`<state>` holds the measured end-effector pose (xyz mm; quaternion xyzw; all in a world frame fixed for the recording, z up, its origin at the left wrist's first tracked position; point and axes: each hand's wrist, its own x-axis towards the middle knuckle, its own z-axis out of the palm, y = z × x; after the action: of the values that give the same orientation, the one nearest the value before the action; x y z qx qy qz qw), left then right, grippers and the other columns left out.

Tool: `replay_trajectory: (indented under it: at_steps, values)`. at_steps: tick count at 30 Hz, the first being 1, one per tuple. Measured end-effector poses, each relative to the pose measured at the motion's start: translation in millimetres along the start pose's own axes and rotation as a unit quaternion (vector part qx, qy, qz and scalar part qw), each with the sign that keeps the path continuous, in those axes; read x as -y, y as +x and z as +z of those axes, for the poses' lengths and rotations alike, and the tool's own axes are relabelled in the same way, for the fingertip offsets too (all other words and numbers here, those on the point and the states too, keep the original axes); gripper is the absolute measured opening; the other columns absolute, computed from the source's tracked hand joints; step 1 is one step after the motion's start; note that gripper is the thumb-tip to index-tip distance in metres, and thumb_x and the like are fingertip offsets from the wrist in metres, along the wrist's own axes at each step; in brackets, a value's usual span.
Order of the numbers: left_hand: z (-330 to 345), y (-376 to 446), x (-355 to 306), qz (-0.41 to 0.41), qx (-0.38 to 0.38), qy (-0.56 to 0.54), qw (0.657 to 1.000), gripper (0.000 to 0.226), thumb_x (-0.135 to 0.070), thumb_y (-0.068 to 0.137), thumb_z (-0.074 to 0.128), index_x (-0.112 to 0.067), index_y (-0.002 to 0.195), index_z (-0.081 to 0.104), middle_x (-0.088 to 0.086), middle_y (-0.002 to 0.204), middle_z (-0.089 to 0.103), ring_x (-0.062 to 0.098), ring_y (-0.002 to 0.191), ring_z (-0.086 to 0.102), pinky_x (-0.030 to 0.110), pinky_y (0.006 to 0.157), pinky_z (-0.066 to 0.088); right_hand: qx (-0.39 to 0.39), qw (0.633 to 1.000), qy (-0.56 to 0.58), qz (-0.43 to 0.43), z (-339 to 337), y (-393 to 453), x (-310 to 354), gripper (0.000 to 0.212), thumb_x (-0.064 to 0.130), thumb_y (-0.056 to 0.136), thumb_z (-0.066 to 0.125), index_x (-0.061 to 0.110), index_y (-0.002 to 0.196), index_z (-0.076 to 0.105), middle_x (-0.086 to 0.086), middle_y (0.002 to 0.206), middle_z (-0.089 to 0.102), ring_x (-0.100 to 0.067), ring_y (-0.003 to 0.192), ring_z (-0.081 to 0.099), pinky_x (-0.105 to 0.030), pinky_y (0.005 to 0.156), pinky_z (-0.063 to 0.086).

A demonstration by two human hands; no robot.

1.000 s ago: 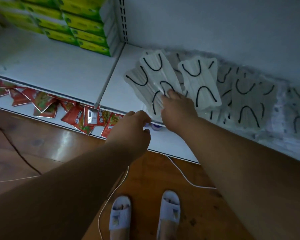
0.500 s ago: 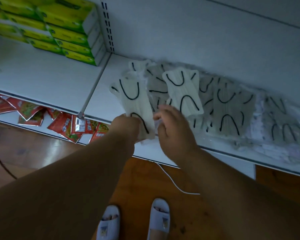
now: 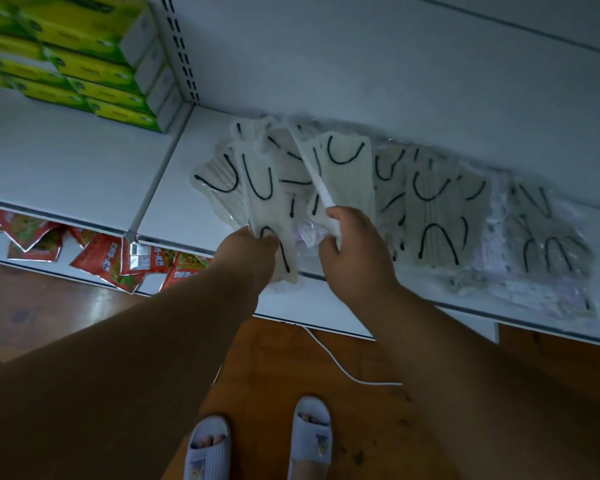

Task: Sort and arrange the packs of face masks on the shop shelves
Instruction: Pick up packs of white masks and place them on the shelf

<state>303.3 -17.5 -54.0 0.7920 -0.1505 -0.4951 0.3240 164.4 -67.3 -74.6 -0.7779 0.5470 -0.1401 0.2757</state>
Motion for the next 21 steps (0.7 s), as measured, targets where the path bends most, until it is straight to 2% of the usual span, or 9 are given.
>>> replay_trajectory:
  at_steps: [4,5,7,9,10,12,14,16,21]
  values:
    - [3.6,-3.6,-6.3,-0.039,0.063,-0.145,0.987,0.051,-0.059,0.094,0.054,-0.015,0.119,0.061,0.011,0.125,0.066,0.033,0.114,0.065,0.051,0.098,0.053,0.101,0.984,0.145,-0.035,-1.6,-14.3,20.0,0.022,0.015,0.101,0.049,0.02,0.121,0.055,0.0,0.119,0.065,-0.008,0.103,0.059,-0.019,0.078,0.046]
    - [5.3,-1.2,-5.4,-0.047,0.062,-0.154,0.985,0.052,-0.06,0.092,0.057,-0.015,0.117,0.063,0.011,0.119,0.069,0.032,0.108,0.067,0.048,0.093,0.056,0.111,0.977,0.179,-0.042,-0.5,-17.1,23.1,0.015,0.014,0.101,0.048,0.02,0.113,0.054,0.0,0.112,0.067,-0.011,0.096,0.062,-0.023,0.074,0.05]
    - [6.4,3.0,-2.4,-0.04,0.015,-0.128,0.991,0.036,-0.044,0.094,0.064,-0.013,0.112,0.063,0.014,0.109,0.068,0.032,0.097,0.067,0.038,0.077,0.057,0.052,0.977,0.204,-0.041,2.3,-15.1,21.9,0.012,0.011,0.1,0.046,0.016,0.106,0.054,-0.003,0.105,0.068,-0.016,0.09,0.063,-0.033,0.074,0.053]
    - [4.6,5.4,0.6,-0.033,-0.015,-0.095,0.995,0.023,-0.025,0.095,0.066,-0.013,0.114,0.061,0.019,0.114,0.066,0.037,0.101,0.064,0.041,0.083,0.056,-0.028,0.991,0.124,-0.041,6.0,-0.3,9.6,0.022,0.012,0.098,0.043,0.013,0.113,0.06,-0.008,0.123,0.062,-0.02,0.112,0.057,-0.039,0.093,0.05]
    - [3.2,6.4,2.6,-0.034,-0.014,-0.083,0.996,0.027,-0.023,0.095,0.066,-0.011,0.119,0.061,0.024,0.118,0.064,0.042,0.107,0.062,0.046,0.09,0.055,-0.021,0.998,0.04,-0.038,7.4,9.2,1.8,0.03,0.016,0.099,0.042,0.016,0.123,0.06,-0.012,0.141,0.05,-0.024,0.131,0.045,-0.042,0.107,0.041]
    - [0.6,5.4,4.1,-0.032,-0.012,-0.071,0.997,0.033,-0.023,0.096,0.064,-0.008,0.126,0.06,0.028,0.123,0.06,0.046,0.115,0.058,0.054,0.098,0.052,0.1,0.985,-0.143,0.0,10.4,23.4,-14.5,0.045,0.03,0.101,0.043,0.035,0.146,0.041,-0.016,0.164,0.009,-0.031,0.151,0.006,-0.046,0.122,0.013]
    - [-2.1,7.1,7.2,-0.023,-0.007,-0.056,0.998,0.035,-0.023,0.098,0.061,-0.009,0.13,0.058,0.021,0.115,0.06,0.041,0.111,0.058,0.051,0.099,0.052,0.183,0.955,-0.233,0.023,14.0,30.2,-27.9,0.056,0.04,0.102,0.043,0.046,0.152,0.021,-0.015,0.164,-0.014,-0.035,0.15,-0.014,-0.049,0.123,-0.002]
    - [-2.1,8.0,9.9,-0.017,-0.01,-0.052,0.998,0.035,-0.024,0.1,0.059,-0.01,0.132,0.057,0.013,0.111,0.059,0.034,0.105,0.057,0.047,0.098,0.052,0.175,0.955,-0.24,0.019,15.1,30.6,-33.0,0.056,0.035,0.103,0.041,0.04,0.155,0.02,-0.014,0.165,-0.009,-0.034,0.151,-0.01,-0.048,0.123,0.0]
    - [-1.9,2.7,9.4,-0.034,-0.012,-0.074,0.997,0.037,-0.026,0.099,0.06,-0.01,0.133,0.055,0.012,0.117,0.06,0.033,0.11,0.058,0.047,0.098,0.052,0.035,0.992,-0.114,0.032,10.8,22.4,-27.0,0.047,0.025,0.104,0.042,0.01,0.148,0.04,-0.011,0.155,0.034,-0.029,0.14,0.036,-0.04,0.115,0.031]
